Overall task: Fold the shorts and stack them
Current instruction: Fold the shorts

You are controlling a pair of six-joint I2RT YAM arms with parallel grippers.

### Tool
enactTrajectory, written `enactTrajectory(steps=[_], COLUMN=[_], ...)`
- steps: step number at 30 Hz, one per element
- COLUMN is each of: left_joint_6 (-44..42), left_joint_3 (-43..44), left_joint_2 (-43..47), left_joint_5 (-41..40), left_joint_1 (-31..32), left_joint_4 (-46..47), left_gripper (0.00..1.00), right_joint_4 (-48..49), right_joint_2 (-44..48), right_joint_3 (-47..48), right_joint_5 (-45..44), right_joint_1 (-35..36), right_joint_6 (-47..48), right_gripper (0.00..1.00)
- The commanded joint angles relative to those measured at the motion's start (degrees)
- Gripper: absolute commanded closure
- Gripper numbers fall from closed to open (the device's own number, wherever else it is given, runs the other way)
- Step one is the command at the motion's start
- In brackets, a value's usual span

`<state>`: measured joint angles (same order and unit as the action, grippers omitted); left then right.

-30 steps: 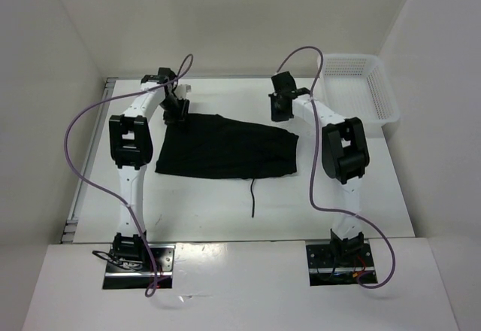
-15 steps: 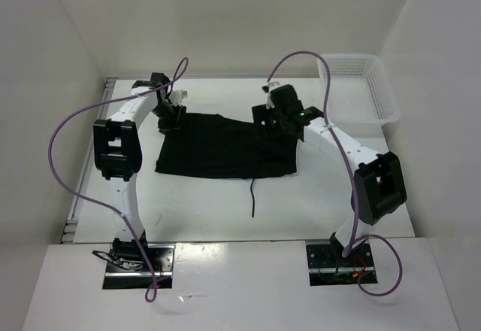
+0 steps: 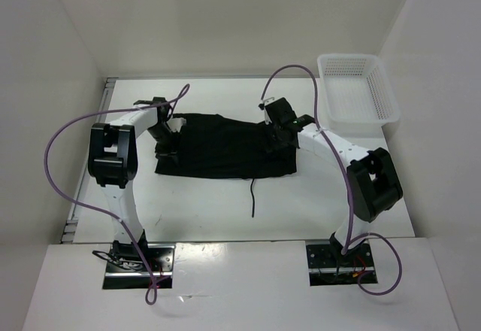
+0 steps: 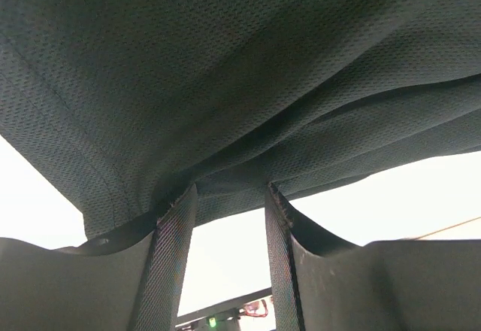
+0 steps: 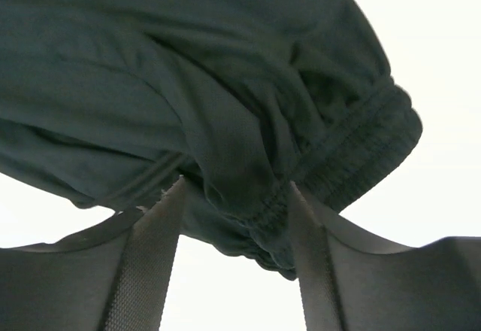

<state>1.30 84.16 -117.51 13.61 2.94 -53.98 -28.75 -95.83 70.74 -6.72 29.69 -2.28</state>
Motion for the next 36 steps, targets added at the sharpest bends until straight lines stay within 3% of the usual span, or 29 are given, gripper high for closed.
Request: enactTrajectory(steps=[1, 10, 13, 14, 16, 17, 18, 23, 27, 31, 35, 36], left_joint_6=[-1.30, -1.30, -1.30, -1.30, -1.30, -1.30, -1.30, -1.30, -1.30, -1.30, -1.30, -1.30], left_joint_3=[-0.66, -4.44, -4.97, -4.97, -4.97, -4.36, -4.36, -3.13, -1.02, -1.62, -3.48, -3.48], left_joint_2=[2.55, 3.79, 3.26, 3.26, 3.26, 3.26, 3.87, 5.01, 7.12, 7.65, 7.65, 7.65], left_joint_5=[1.59, 0.64, -0.69, -0.69, -0.69, -1.38, -2.17, -2.71, -2.71, -3.23, -3.76, -3.24], left_joint_1=[0.22, 0.22, 0.22, 0.22, 0.22, 0.22, 0.22, -1.09, -1.71, -1.71, -1.71, -1.71], left_joint_4=[-0.67, -1.22, 0.19, 0.19, 0.19, 0.19, 0.19, -2.88, -6.13, -7.89, -7.90, -8.42], left_gripper=[0.51, 0.49, 0.49, 0.52, 0.60, 0.65, 0.74, 0.95, 0.96, 0.95, 0.95, 0.95], right_joint_4=[-1.39, 0.36, 0.36, 0.36, -0.24, -0.77, -2.00, -5.08, -6.67, -7.37, -6.84, -7.97], right_joint_2=[0.90, 0.48, -1.28, -1.29, -0.50, 0.03, 1.51, 8.72, 15.14, 18.13, 16.12, 15.59], right_joint_3=[-2.01, -4.47, -4.47, -4.47, -4.47, -5.17, -5.96, -9.03, -12.11, -14.84, -15.37, -15.37], right_joint_5=[-0.49, 0.93, -1.62, -2.76, -4.00, -4.87, -7.14, -4.63, 0.20, 3.36, 3.38, 3.38], right_joint_1=[0.28, 0.28, 0.28, 0.28, 0.28, 0.28, 0.28, 0.80, 2.73, 6.51, 9.94, 11.08], right_joint_6=[2.11, 2.64, 2.64, 2.64, 2.64, 2.64, 2.64, 5.17, 10.62, 15.10, 17.83, 19.32], right_gripper=[0.41, 0.42, 0.61, 0.80, 0.97, 1.00, 1.00, 1.00, 1.00, 0.78, 0.71, 0.64])
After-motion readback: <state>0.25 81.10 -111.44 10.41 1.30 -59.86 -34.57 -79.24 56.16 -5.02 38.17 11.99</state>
